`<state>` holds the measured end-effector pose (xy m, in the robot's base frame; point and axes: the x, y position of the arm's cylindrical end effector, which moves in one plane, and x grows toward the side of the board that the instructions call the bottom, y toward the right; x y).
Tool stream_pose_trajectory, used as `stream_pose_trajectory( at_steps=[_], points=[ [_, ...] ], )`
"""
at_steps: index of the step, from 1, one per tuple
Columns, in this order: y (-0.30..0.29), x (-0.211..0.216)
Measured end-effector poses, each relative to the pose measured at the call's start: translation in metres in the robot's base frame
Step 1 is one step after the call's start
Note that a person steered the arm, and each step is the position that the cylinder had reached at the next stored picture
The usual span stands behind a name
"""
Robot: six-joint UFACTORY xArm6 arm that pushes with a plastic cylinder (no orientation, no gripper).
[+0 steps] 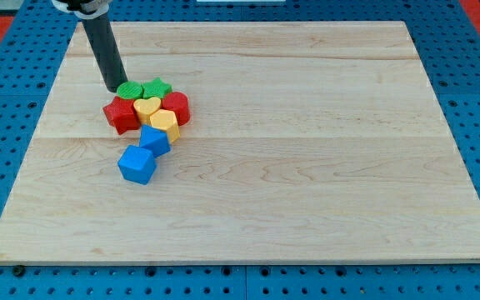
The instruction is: Move the red star into the yellow heart
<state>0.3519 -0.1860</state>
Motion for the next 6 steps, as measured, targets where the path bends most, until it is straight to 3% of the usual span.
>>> stream_pose_trajectory(
  at_steps=[2, 6],
  points=[
    [-0.046, 0.010],
    [-0.003, 0.077]
  ],
)
